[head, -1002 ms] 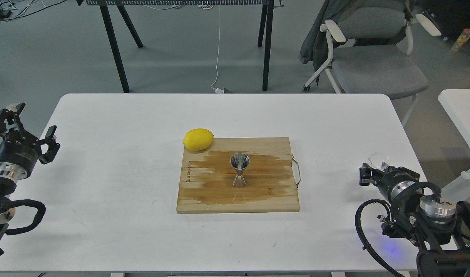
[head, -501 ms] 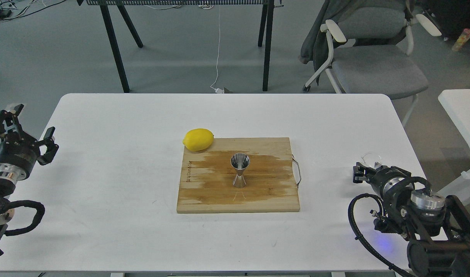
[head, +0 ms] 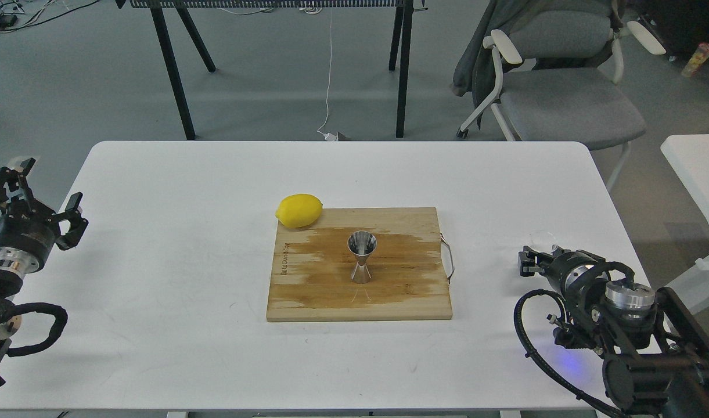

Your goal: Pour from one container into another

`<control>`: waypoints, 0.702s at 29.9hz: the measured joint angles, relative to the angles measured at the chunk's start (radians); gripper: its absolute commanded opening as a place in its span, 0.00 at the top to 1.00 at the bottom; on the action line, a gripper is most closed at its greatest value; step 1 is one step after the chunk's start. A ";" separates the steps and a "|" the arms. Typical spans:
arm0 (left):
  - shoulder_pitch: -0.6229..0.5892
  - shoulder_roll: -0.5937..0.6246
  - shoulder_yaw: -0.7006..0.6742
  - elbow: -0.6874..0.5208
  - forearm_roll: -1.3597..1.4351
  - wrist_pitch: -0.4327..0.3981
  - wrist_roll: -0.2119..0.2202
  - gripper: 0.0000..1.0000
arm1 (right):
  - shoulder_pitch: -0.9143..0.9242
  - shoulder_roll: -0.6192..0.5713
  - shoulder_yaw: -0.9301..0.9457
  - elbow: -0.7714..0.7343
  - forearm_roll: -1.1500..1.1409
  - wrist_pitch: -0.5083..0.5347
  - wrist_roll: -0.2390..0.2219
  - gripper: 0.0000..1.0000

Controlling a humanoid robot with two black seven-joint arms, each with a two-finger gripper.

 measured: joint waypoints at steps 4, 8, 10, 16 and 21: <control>0.000 0.000 0.000 0.000 0.000 0.000 0.000 0.05 | -0.004 0.003 -0.001 0.010 0.000 0.000 0.000 0.07; 0.000 0.000 0.000 0.000 0.000 0.000 0.000 0.05 | -0.012 0.001 0.007 0.021 0.006 0.000 0.000 0.03; 0.000 0.000 0.000 0.001 0.000 0.000 0.000 0.05 | -0.018 -0.005 0.018 0.035 0.008 0.000 0.000 0.02; 0.000 0.000 0.000 0.006 0.000 0.000 0.000 0.04 | -0.032 -0.055 0.028 0.095 0.011 0.000 -0.003 0.01; -0.002 0.002 -0.001 0.006 -0.002 0.000 0.000 0.03 | -0.057 -0.152 0.020 0.201 0.009 0.000 -0.034 0.01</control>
